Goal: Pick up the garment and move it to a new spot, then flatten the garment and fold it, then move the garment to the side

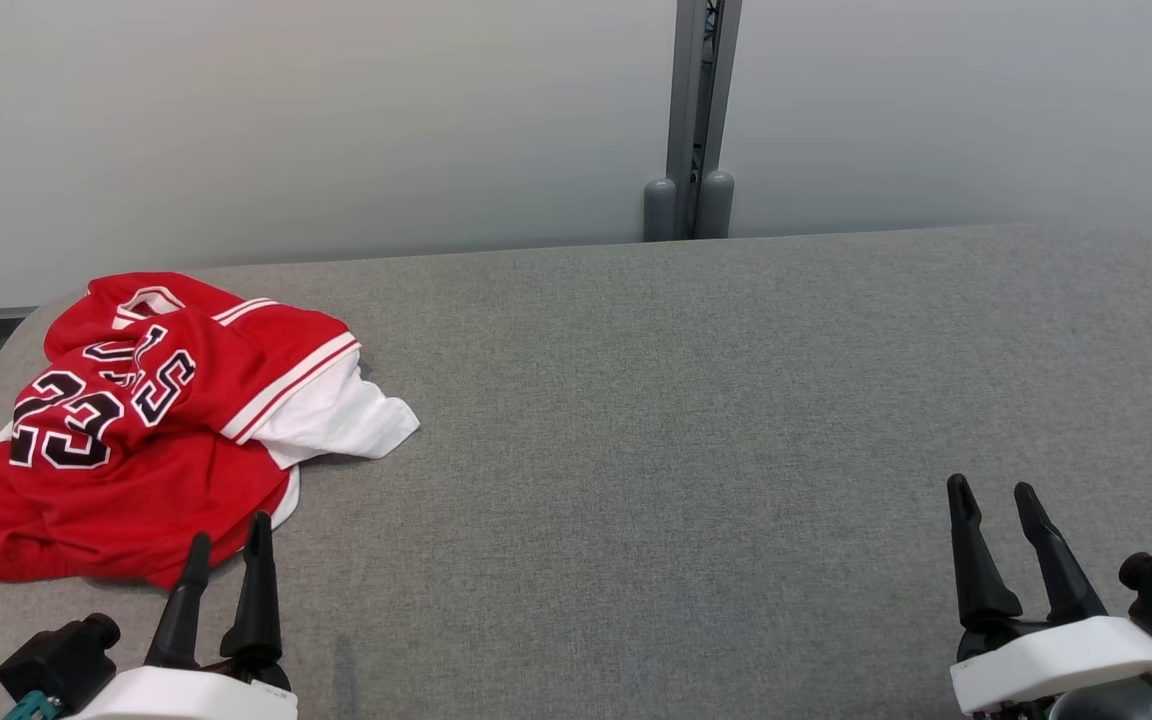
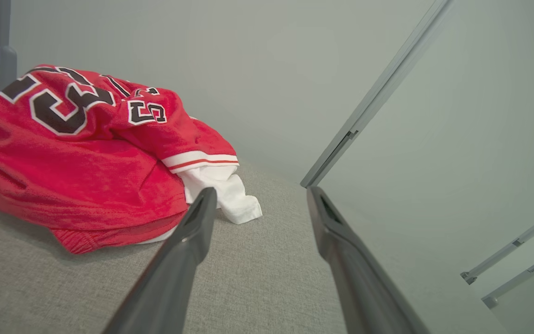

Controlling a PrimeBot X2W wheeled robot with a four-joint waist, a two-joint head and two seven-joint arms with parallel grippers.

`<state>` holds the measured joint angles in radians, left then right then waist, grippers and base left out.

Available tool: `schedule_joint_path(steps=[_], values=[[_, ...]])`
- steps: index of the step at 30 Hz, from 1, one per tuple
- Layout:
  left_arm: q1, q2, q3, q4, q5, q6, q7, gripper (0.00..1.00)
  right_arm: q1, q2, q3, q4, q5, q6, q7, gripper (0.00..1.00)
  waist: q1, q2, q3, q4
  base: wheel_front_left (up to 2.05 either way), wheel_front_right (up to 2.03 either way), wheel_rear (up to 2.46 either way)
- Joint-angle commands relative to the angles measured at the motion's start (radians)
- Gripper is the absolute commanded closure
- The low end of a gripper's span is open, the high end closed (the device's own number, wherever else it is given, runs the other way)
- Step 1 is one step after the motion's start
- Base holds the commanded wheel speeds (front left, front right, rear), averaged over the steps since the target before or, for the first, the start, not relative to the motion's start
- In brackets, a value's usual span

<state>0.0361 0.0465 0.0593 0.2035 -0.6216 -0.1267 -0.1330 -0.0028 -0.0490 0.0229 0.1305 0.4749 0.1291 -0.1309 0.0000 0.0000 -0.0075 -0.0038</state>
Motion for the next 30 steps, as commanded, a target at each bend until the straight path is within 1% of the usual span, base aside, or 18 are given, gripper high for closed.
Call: schedule_joint_path(steps=[1,21,30], values=[[0.0,0.011,0.002,-0.016,0.03,-0.004,-0.008,0.0,-0.001,-0.005,0.002,-0.016,-0.03,0.001,-0.011,0.0,0.0,0.0,0.0,-0.001,0.0,0.0,0.0],[0.031,0.027,-0.012,-0.007,0.238,-0.004,-0.057,0.0,0.012,-0.003,0.003,-0.029,-0.245,0.002,-0.061,0.0,0.0,0.0,-0.003,-0.008,0.0,0.0,0.0],[0.037,0.025,0.005,0.015,0.301,-0.004,-0.078,0.0,0.021,-0.003,0.006,-0.033,-0.321,0.002,-0.08,0.0,0.0,0.0,-0.005,-0.008,0.0,0.0,0.0]])
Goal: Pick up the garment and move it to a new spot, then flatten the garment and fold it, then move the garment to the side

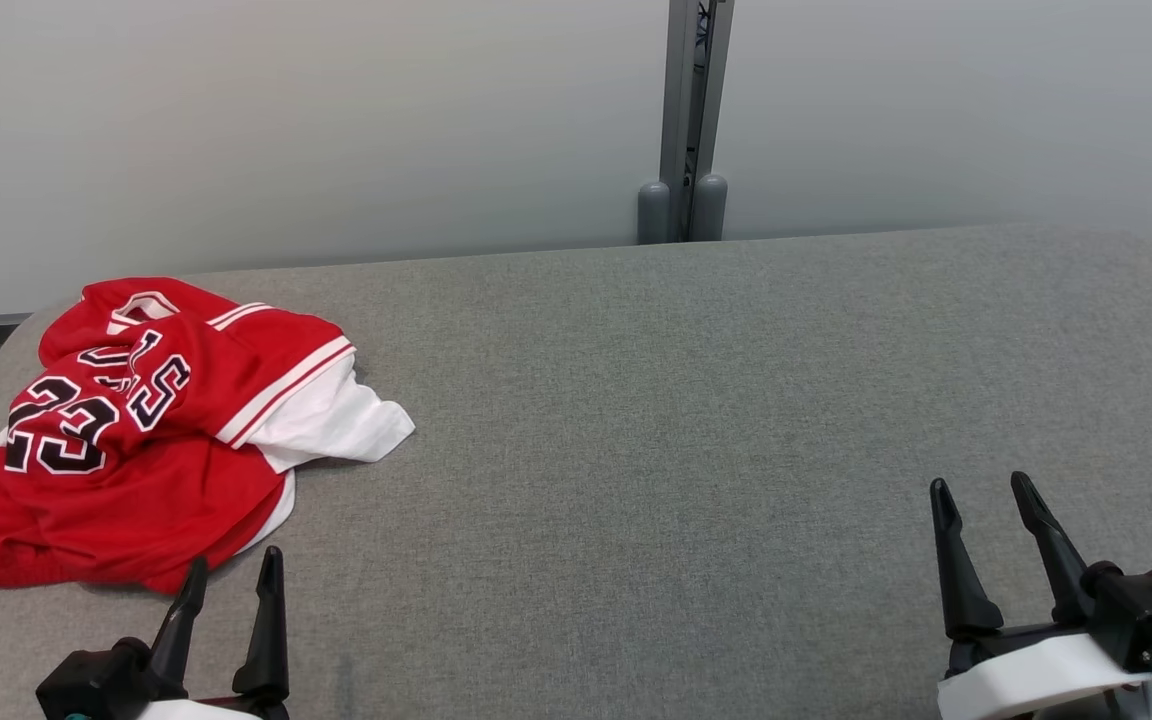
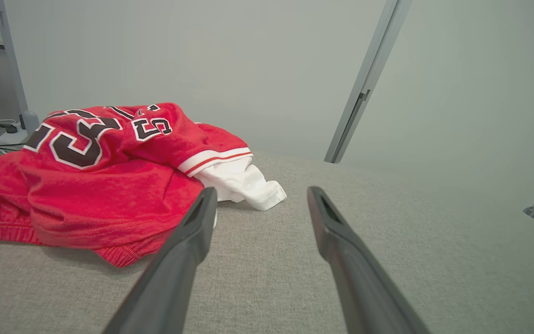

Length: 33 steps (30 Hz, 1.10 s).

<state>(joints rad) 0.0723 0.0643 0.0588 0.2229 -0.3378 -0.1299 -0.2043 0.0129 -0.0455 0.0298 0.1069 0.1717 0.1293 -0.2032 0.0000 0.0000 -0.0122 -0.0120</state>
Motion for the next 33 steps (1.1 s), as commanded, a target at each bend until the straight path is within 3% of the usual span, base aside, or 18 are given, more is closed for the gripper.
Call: schedule_joint_path(steps=[1,33], values=[[0.001,0.007,0.006,-0.003,0.024,-0.001,-0.008,0.0,0.006,-0.006,-0.002,-0.009,-0.024,0.002,-0.011,0.0,0.0,0.0,0.0,0.0,0.0,0.0,0.0],[0.03,-0.007,0.055,0.031,0.211,0.007,-0.062,0.0,0.034,-0.008,-0.012,0.027,-0.147,0.002,-0.064,0.0,0.0,0.0,-0.006,-0.002,0.0,0.0,0.0]])
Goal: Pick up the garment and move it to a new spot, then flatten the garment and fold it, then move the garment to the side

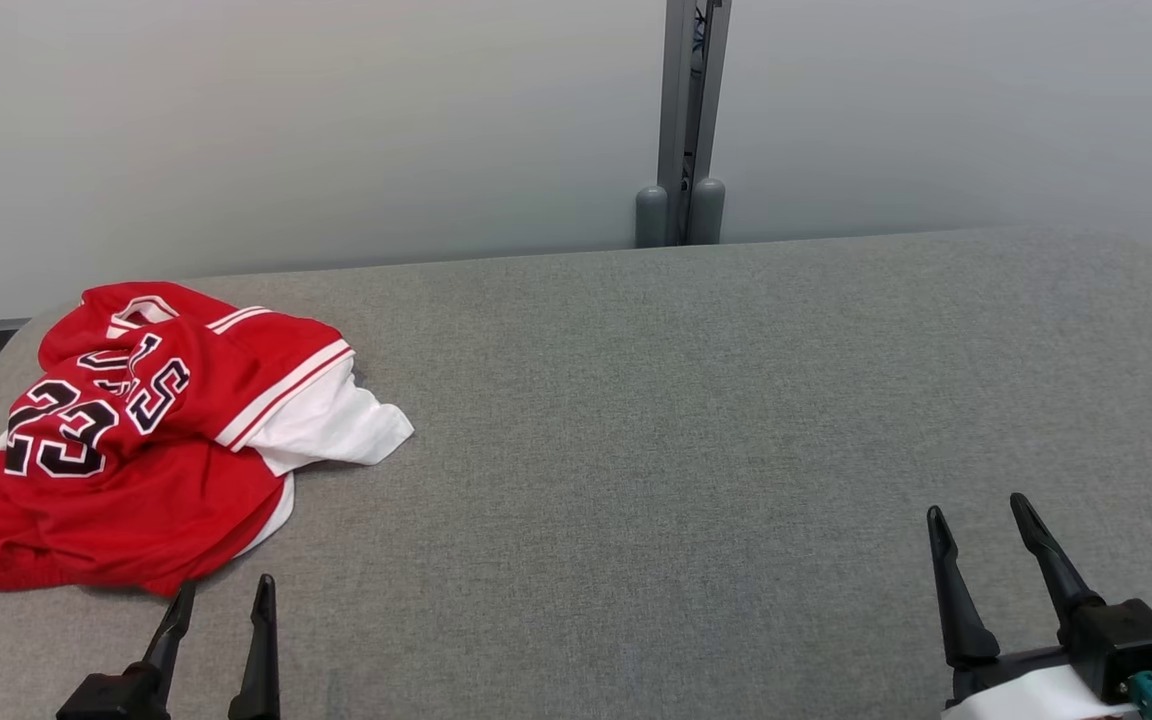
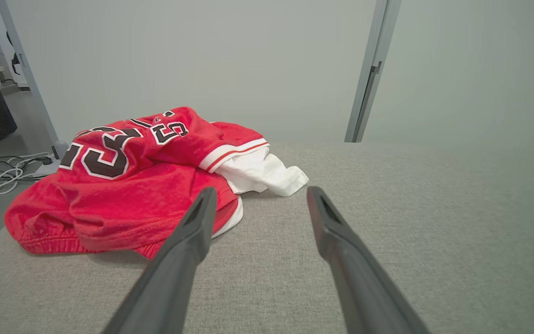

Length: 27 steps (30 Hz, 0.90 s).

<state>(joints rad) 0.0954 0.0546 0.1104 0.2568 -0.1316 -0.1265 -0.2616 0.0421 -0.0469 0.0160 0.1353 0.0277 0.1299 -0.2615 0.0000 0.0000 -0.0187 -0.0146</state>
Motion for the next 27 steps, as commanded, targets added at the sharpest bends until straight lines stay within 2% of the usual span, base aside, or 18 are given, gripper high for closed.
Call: schedule_joint_path(steps=[1,17,21,27], values=[[0.006,0.003,0.004,-0.002,0.006,0.003,-0.005,0.0,0.004,-0.007,0.002,0.0,-0.003,0.001,-0.006,0.0,0.0,0.0,0.001,0.001,0.0,0.0,0.0],[0.0,0.0,0.002,-0.005,0.007,0.002,-0.005,0.0,0.009,-0.007,0.007,-0.002,0.007,0.001,-0.005,0.0,0.0,0.0,-0.001,0.019,0.0,0.0,0.0],[-0.015,0.0,-0.009,-0.005,0.012,0.002,-0.005,0.0,0.011,-0.006,0.013,-0.007,0.024,0.001,-0.005,0.0,0.0,0.0,-0.006,0.076,0.0,0.0,0.0],[-0.003,0.006,-0.004,-0.01,0.009,0.005,-0.005,0.0,0.008,-0.005,0.066,-0.001,0.041,0.001,-0.005,0.0,0.0,0.0,-0.018,0.235,0.0,0.0,0.0]])
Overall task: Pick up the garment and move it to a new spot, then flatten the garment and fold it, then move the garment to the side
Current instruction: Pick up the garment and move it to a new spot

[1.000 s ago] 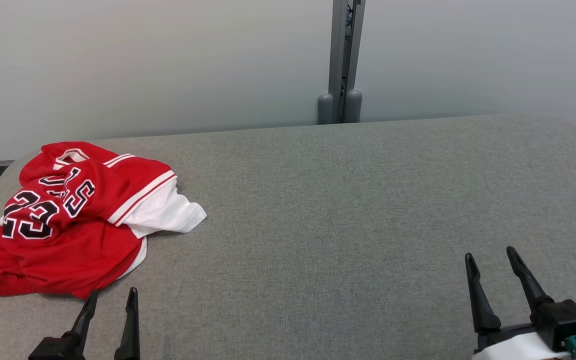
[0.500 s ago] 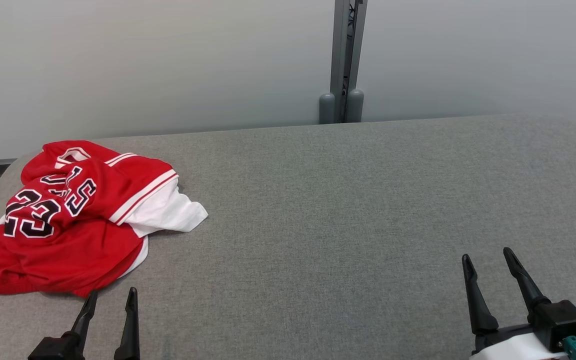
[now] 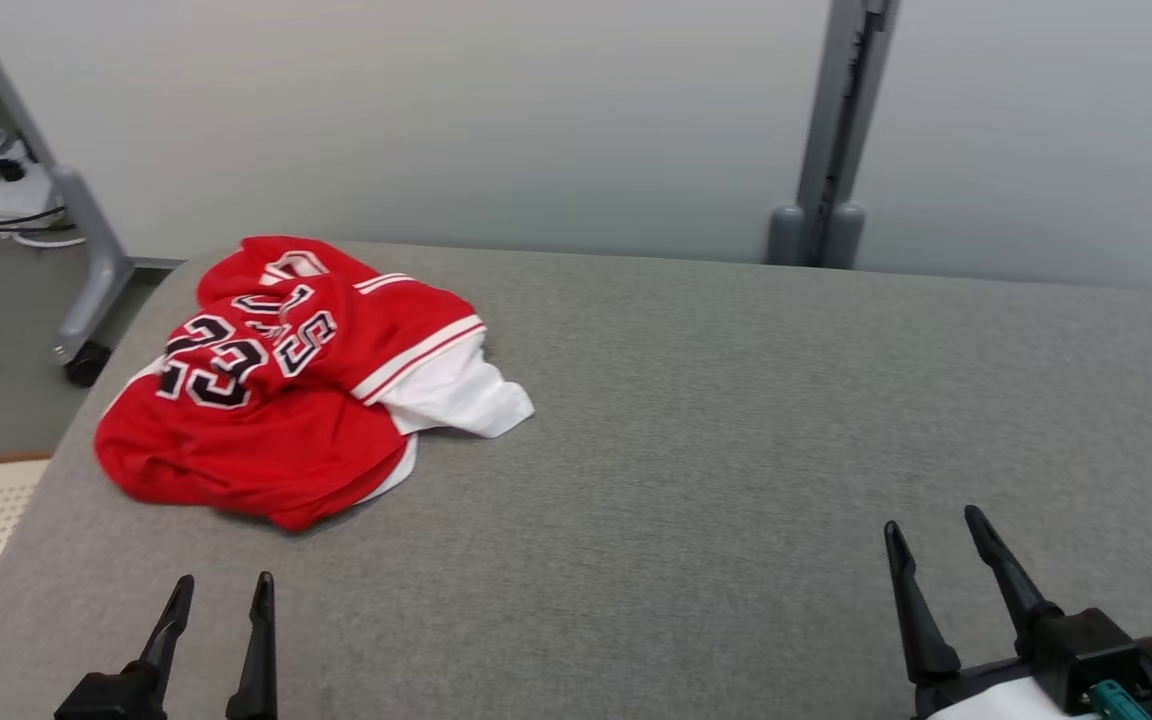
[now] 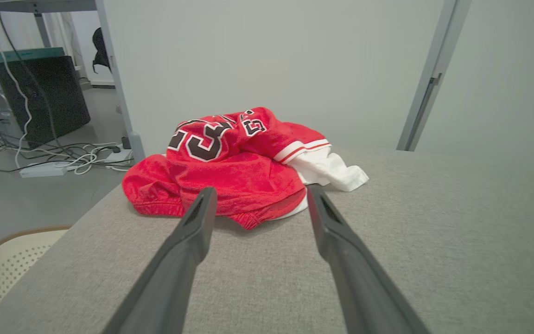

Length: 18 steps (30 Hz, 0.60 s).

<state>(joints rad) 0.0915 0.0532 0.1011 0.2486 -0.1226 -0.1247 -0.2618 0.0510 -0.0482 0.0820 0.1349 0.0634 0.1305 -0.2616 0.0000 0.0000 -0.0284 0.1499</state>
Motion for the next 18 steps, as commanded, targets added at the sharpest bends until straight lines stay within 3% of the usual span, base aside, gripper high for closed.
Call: schedule_joint_path(steps=[1,5,8,13,18], values=[[0.006,0.012,0.014,0.001,-0.004,0.004,-0.005,0.0,-0.006,-0.004,0.016,0.002,0.007,0.0,-0.005,0.0,0.0,0.0,-0.01,0.094,0.0,0.0,0.0],[0.03,0.021,0.036,-0.002,-0.014,0.004,-0.005,0.0,-0.026,-0.004,0.052,0.008,0.014,0.0,-0.005,0.0,0.0,0.0,-0.012,0.171,0.0,0.0,0.0],[0.042,0.019,0.047,-0.016,-0.021,0.003,-0.005,0.0,-0.042,-0.005,0.078,0.012,0.015,0.0,-0.005,0.0,0.0,0.0,-0.008,0.188,0.0,0.0,0.0],[0.004,0.014,0.022,-0.026,-0.044,-0.002,-0.005,0.0,-0.062,-0.005,0.097,0.009,0.003,0.0,-0.005,0.0,0.0,0.0,0.027,0.166,0.0,0.0,0.0],[-0.137,0.037,-0.026,-0.003,-0.091,-0.005,0.025,0.0,-0.111,-0.019,0.091,-0.014,-0.019,0.0,-0.005,0.0,0.0,0.0,0.146,0.105,0.0,0.0,0.0]])
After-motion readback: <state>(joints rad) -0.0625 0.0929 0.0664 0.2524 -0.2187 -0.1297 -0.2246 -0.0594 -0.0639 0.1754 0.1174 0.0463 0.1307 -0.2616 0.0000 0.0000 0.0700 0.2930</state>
